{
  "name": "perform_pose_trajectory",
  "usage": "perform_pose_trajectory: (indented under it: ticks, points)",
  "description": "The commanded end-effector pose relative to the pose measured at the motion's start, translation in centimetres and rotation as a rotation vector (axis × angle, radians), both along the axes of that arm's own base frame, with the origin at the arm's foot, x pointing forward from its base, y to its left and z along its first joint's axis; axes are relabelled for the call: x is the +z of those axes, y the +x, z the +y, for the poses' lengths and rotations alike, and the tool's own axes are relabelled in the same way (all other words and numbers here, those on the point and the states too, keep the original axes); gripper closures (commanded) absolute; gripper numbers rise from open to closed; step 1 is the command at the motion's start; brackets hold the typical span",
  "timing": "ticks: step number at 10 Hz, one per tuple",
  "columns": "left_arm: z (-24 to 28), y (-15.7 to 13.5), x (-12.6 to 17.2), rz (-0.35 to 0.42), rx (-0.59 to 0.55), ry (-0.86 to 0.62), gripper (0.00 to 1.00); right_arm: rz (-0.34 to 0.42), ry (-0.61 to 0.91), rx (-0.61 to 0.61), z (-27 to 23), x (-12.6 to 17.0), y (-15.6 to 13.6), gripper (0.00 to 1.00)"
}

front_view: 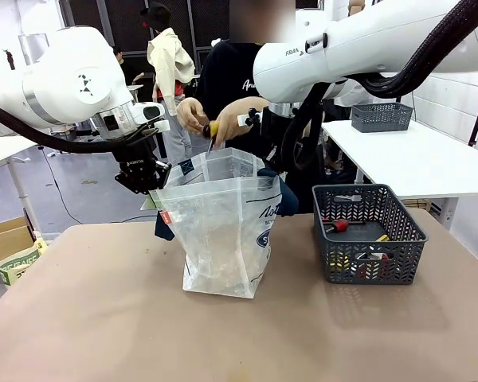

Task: Transfer purchased items from the store into the shopping bag.
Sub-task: Move the Reusable shopping bag to the right side of the table.

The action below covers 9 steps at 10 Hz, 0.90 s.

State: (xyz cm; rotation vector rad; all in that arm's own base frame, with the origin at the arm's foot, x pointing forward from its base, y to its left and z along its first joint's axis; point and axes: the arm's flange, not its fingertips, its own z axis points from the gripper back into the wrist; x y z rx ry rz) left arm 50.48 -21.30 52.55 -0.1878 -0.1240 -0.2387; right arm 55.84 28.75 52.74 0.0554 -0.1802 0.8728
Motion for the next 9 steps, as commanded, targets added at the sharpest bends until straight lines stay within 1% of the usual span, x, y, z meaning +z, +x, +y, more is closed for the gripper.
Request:
perform_pose_trajectory:
  ticks: [1, 9]
  points:
    - [0.11, 0.05, 0.00, 0.000, 0.004, -0.001, 1.00, 0.003, -0.004, -0.002, -0.18, -0.24, 0.04, 1.00]
    - [0.11, 0.05, 0.00, 0.000, 0.004, -0.001, 1.00, 0.003, -0.004, -0.002, -0.18, -0.24, 0.04, 1.00]
